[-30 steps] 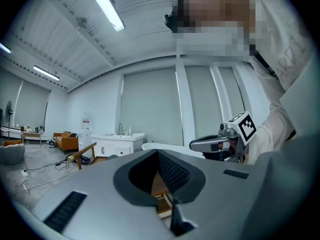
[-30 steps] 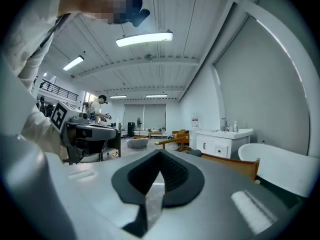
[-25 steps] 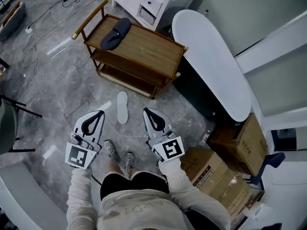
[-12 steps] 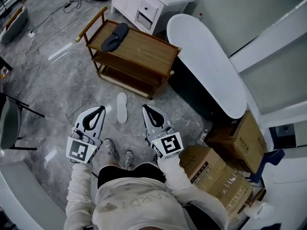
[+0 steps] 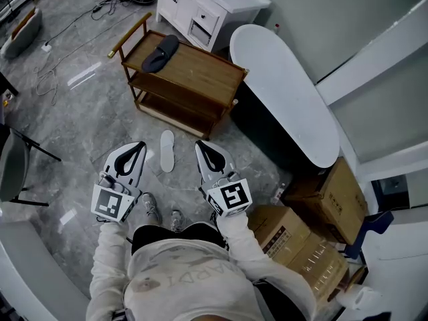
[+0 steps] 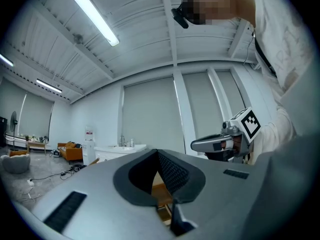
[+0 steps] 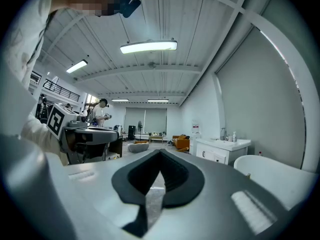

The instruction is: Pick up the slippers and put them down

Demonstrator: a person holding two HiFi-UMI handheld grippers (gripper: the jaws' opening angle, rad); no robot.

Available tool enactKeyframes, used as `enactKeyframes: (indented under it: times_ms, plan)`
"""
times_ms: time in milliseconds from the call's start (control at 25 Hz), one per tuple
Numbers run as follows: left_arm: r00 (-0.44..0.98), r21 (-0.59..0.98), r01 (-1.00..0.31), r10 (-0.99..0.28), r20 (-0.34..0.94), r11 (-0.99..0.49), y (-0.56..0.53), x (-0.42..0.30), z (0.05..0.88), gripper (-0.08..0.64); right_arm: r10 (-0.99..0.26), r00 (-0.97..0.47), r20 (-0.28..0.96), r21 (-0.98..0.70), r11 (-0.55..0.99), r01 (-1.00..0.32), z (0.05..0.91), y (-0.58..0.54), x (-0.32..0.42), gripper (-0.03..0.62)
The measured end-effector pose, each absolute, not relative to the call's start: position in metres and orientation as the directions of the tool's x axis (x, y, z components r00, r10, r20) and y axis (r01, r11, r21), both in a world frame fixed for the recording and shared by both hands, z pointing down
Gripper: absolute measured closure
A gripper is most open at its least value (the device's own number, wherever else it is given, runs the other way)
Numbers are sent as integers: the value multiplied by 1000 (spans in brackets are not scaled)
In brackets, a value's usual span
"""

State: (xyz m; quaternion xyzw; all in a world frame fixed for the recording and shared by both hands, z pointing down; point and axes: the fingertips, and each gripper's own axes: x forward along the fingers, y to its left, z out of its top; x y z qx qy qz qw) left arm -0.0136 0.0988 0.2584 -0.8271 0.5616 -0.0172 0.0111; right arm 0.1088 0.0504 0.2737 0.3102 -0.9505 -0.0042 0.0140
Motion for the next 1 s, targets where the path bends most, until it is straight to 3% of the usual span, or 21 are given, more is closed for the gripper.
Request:
enactKeyframes:
  times_ms: [1000]
  plan:
    - [352, -46, -935, -936, -9, -351, 108, 11, 240, 557, -591, -807, -8, 24, 806, -591, 253, 61, 127, 583]
